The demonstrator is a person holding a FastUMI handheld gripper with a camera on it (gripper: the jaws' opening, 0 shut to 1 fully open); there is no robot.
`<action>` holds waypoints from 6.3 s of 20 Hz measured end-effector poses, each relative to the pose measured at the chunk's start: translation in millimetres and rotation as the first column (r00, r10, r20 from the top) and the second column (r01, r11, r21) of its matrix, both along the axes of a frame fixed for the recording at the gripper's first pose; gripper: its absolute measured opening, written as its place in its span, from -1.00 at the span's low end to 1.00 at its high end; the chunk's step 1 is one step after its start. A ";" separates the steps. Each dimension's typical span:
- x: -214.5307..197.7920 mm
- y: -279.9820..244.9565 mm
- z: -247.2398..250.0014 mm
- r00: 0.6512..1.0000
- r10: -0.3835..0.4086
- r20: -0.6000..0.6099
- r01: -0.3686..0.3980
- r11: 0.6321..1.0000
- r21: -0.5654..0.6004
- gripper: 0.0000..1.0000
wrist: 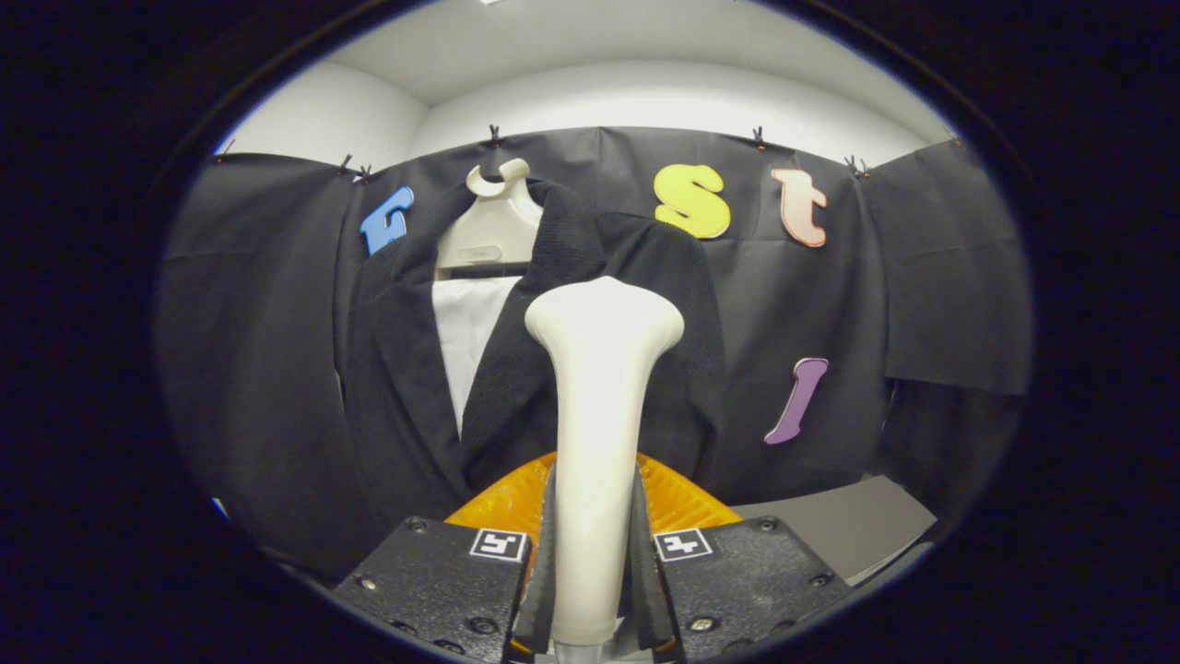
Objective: Iron the clothes twice with a garment steamer, once on the left side and once on the right side.
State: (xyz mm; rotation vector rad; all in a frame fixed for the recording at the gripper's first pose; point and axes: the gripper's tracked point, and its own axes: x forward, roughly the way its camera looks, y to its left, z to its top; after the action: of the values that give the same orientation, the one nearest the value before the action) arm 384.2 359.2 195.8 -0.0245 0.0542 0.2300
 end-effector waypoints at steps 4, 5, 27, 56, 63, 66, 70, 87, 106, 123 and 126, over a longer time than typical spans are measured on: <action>2.6 -0.9 -17.5 1.000 0.000 -0.021 0.000 1.000 -0.018 -0.26; 2.0 -1.9 -20.9 1.000 -0.002 -0.024 0.001 1.000 -0.023 -0.26; -18.0 -19.4 -176.0 0.969 -0.022 -0.245 0.007 0.998 -0.059 -0.26; -46.4 -40.5 -344.4 0.883 -0.035 -0.468 -0.016 0.995 -0.103 -0.26; -51.7 -46.0 -370.7 0.857 -0.036 -0.515 -0.021 0.994 -0.105 -0.26; -53.1 -46.4 -360.8 0.861 -0.033 -0.507 -0.015 0.996 -0.090 -0.26; -58.0 -38.3 -315.7 0.891 -0.008 -0.454 -0.016 0.999 -0.048 -0.26; -72.8 88.4 -70.1 0.992 0.069 -0.110 -0.059 0.994 0.089 -0.26; -41.8 207.3 71.4 0.989 0.042 0.138 -0.045 0.999 0.023 -0.26; -29.0 223.9 -15.6 0.999 0.026 0.019 -0.025 0.997 -0.075 -0.26; -32.1 221.1 -31.8 1.000 0.025 -0.007 -0.025 0.996 -0.080 -0.26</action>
State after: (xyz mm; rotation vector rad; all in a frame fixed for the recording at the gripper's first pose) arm 352.0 580.3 164.0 -0.1047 0.0691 0.2529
